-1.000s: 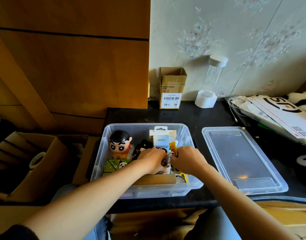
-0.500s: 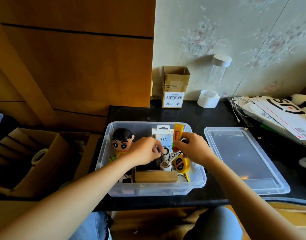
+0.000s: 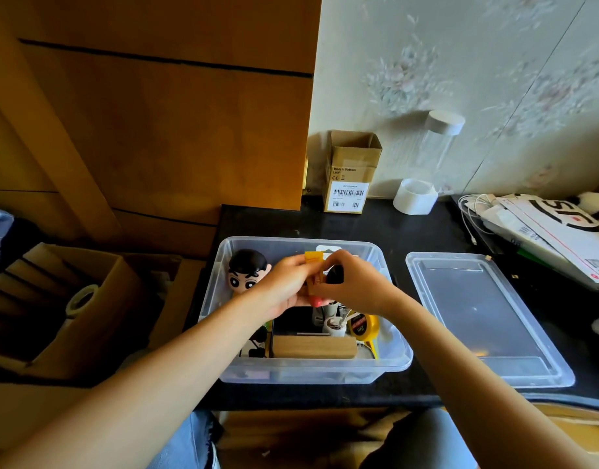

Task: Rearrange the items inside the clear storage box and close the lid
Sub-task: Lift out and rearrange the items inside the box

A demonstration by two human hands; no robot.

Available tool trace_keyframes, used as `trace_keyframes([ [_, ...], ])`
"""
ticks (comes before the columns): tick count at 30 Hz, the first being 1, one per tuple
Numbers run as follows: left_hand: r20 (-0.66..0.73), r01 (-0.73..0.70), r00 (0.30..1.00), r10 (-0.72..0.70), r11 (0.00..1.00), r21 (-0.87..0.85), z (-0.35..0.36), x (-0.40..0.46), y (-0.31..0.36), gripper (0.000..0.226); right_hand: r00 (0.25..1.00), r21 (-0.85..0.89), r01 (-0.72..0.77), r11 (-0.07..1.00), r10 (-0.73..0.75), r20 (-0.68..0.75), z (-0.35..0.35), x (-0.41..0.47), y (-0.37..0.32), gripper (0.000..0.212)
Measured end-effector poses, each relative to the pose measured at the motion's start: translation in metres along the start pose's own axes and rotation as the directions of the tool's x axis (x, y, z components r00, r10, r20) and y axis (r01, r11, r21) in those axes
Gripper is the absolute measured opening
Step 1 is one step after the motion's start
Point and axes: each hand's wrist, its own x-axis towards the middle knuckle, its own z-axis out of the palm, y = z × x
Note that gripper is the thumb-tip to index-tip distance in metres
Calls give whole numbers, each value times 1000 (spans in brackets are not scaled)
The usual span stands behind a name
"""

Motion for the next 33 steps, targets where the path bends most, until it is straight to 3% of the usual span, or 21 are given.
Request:
trace_keyframes([
  [4, 65, 122, 991, -119, 991, -53, -9, -7, 1, 31, 999, -66, 19, 998, -16, 41, 1, 5, -2, 51],
  [9, -19, 55, 998, -53, 990, 131, -23, -7, -4, 39, 993, 27, 100, 995, -101, 63, 5, 5, -5, 57],
  [12, -46, 40, 998, -36, 994, 99, -31, -9, -3, 31, 993, 42, 76, 996, -79, 87, -4, 5, 5, 58],
  [15, -76, 10, 997, -7, 999, 40, -41, -10, -1, 25, 999, -179, 20, 984, -15, 29, -15, 7, 26, 42],
  [18, -127, -19, 992, 21, 1000, 16, -53, -12, 0, 25, 993, -509, 8, 861, 52, 103, -9, 9, 42, 38],
  [22, -112, -27, 993, 26, 1000, -6, -65, -18, -5, 29, 965, -710, 87, 699, 118, 234, 5, 16, 52, 45],
  [24, -75, -11, 997, 11, 1000, 3, -68, -21, -9, 36, 957, -762, 129, 635, 121, 262, 5, 20, 55, 48],
  [28, -89, -12, 996, 16, 999, 46, -66, -22, -13, 50, 921, -758, 194, 623, 151, 359, 7, 26, 59, 53],
  [33, -159, -71, 983, 88, 991, 115, -61, -15, -15, 35, 874, -814, 291, 502, 207, 440, 15, 30, 60, 47],
])
